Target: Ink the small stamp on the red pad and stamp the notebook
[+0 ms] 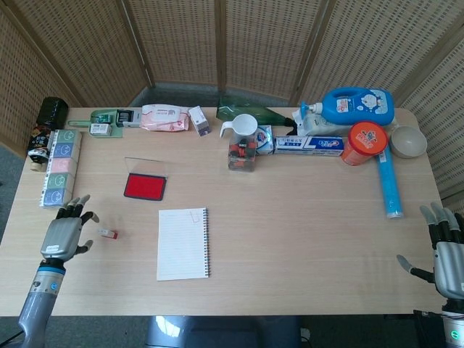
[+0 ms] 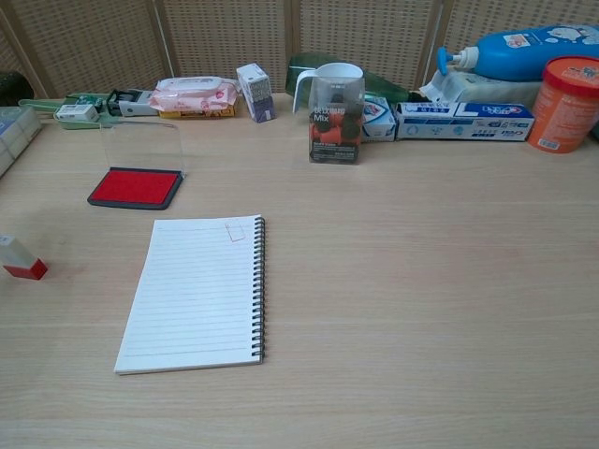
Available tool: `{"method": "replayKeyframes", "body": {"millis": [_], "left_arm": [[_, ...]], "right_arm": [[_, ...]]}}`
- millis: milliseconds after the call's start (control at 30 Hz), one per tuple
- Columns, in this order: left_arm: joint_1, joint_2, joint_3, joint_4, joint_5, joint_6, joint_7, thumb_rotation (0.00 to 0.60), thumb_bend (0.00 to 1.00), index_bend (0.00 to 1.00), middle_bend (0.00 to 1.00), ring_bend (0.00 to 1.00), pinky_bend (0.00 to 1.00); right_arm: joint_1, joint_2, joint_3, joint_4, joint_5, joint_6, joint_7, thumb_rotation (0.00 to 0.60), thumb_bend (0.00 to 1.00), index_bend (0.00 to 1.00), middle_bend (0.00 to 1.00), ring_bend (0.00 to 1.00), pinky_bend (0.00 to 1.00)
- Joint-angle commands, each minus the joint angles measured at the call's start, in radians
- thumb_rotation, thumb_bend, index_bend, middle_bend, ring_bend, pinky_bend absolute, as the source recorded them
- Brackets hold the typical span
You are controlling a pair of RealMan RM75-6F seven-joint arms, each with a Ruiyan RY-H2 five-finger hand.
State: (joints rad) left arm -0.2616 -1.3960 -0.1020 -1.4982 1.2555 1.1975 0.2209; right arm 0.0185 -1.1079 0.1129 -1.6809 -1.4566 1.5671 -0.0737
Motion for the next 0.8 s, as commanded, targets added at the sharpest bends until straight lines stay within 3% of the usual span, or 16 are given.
{"method": "replayKeyframes", "body": {"millis": [33, 800], "left_arm": [[-0.007, -0.017, -0.001, 0.015, -0.013, -0.011, 0.001, 0.6, 0.28, 0.4, 0.0, 0.0, 0.04], [-0.029, -0.079, -0.001, 0.063, -0.058, -0.029, 0.01, 0.6, 0.36, 0.4, 0.0, 0.0, 0.04]], "right_arm": [[0.0, 0.001, 0.001, 0.0, 0.002, -0.001, 0.001, 0.518, 0.04, 0.0, 0.0, 0.0, 0.0], [0.001, 0.008, 0.003, -0.006, 0.011, -0.008, 0.006, 0.517, 0.04, 0.0, 0.0, 0.0, 0.0]]}}
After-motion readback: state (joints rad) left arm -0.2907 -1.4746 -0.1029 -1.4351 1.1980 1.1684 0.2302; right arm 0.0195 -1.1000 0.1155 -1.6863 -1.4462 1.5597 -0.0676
